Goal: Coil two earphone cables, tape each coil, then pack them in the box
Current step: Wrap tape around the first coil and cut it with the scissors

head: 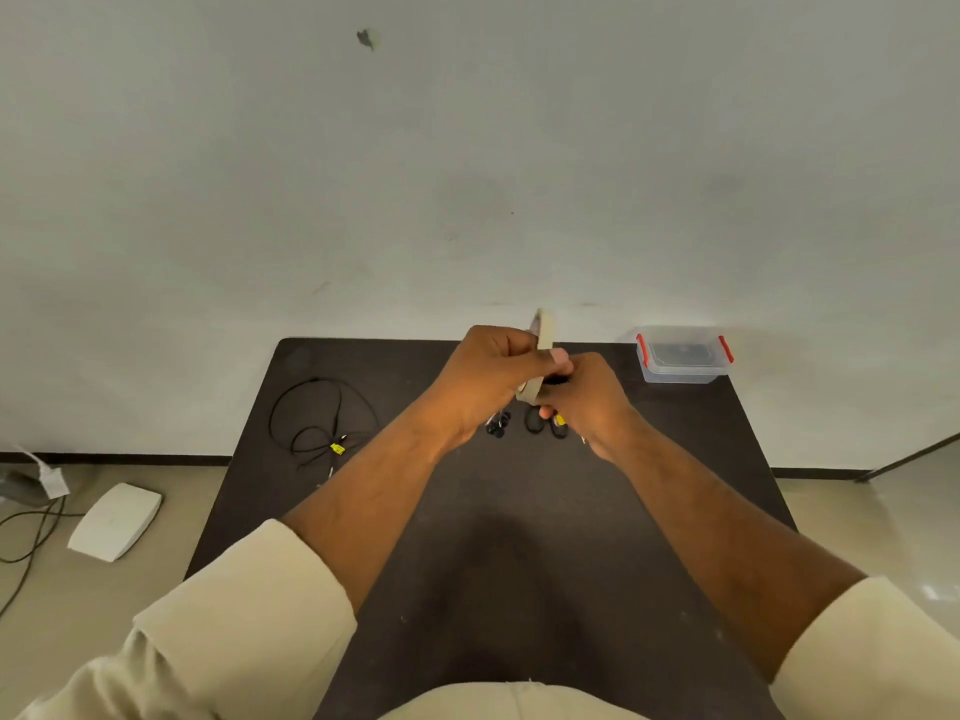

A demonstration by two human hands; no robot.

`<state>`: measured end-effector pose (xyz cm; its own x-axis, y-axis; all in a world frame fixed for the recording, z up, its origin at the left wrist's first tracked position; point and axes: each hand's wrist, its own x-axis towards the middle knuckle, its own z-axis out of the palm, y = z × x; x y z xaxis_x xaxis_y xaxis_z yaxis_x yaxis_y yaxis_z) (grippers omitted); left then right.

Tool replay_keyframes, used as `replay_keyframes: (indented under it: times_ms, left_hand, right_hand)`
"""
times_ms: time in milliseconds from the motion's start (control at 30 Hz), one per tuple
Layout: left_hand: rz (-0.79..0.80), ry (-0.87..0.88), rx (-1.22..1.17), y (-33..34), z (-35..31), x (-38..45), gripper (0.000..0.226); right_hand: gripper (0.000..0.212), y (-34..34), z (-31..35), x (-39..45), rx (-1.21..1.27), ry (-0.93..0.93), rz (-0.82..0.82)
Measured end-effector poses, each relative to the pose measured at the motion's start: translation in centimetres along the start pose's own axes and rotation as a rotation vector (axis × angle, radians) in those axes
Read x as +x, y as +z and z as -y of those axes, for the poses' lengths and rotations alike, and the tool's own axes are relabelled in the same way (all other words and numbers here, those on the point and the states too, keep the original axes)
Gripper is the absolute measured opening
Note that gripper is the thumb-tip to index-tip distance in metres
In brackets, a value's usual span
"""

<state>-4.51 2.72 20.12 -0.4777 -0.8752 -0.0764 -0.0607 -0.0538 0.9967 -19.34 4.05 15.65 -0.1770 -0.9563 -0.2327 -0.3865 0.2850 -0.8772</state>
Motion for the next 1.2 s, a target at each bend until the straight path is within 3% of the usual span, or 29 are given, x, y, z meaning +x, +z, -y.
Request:
replay_keyframes:
  times_ms: [100,233,300,467,567,700,967,1100,1200]
  left_hand:
    - [-0.065,0.028,-0.028,1.6,0.7,-1.5,0.020]
    - [-0.126,0.083,-0.374,3.7,3.1,-4.2,0.015]
    - [-0.119,0.105,-0.403,3.3,4.1,-4.9,0.014]
    - [-0.011,0.045,0.068,1.7,6.3,-5.5,0.020]
    - [0.046,0.170,0.335,1.1,7.6,-5.5,0.022]
    - [0.071,0.341,0.528,0.7,8.8,-5.0,0.024]
    - [0.184,0.462,0.849,-0.8,10.2,-3.8,0.031]
    - [0.234,0.385,0.903,-2.6,8.9,-3.1,0.049]
    - [0.257,0.312,0.653,-4.1,8.0,-3.5,0.043]
  right_hand:
    - [0.020,-0.1,0.7,0.6,0.230,0.033,-0.049]
    - [0.012,-0.6,1.4,0.9,0.529,0.119,-0.013]
    - [0.009,-0.6,1.3,1.3,0.568,0.175,0.027]
    - [0.009,-1.7,0.7,2.2,0.471,0.237,0.210]
    - [0.011,-2.7,0.9,2.7,0.379,0.261,0.336]
    - [0.015,-3.5,1.8,3.0,0.324,0.257,0.394]
    - [0.015,-3.8,2.6,2.2,0.386,0.207,0.489]
    - [0.015,-2.9,2.4,1.4,0.419,0.174,0.537]
    - [0.015,-2.5,2.2,0.9,0.464,0.136,0.487]
